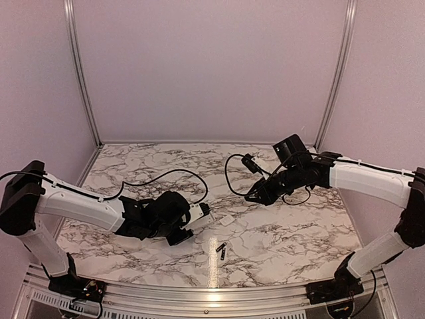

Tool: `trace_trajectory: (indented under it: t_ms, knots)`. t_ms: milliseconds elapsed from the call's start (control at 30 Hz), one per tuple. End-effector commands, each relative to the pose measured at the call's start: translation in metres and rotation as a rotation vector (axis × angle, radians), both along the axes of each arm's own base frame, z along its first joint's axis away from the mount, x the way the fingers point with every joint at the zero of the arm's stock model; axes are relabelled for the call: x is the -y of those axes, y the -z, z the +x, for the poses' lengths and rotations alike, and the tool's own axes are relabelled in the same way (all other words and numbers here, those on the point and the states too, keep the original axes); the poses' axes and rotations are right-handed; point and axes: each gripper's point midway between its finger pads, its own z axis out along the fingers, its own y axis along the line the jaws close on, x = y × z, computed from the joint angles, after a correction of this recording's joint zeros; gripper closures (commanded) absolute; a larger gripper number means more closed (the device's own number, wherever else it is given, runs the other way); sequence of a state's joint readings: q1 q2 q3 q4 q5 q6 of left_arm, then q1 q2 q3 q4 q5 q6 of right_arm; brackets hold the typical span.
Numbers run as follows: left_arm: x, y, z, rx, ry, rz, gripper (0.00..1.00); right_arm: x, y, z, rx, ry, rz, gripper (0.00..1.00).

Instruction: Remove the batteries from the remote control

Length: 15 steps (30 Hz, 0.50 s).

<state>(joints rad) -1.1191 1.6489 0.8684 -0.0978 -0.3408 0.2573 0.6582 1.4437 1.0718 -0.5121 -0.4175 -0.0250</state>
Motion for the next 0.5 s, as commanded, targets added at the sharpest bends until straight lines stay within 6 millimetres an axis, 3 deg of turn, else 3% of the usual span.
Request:
trace_trajectory:
  t_ms: [0,300,467]
  knots:
    - [-0.010,-0.007,0.011,-0.067,-0.191,-0.120,0.87,0.029,-0.003,0.023,0.053,0.280,-0.036,1.00]
    - [-0.027,0.003,0.035,-0.142,-0.582,-0.281,0.87,0.082,-0.003,0.037,0.105,0.652,-0.041,1.00]
    - [-0.033,0.016,0.037,-0.204,-0.691,-0.315,0.87,0.088,0.006,0.036,0.102,0.681,-0.061,1.00]
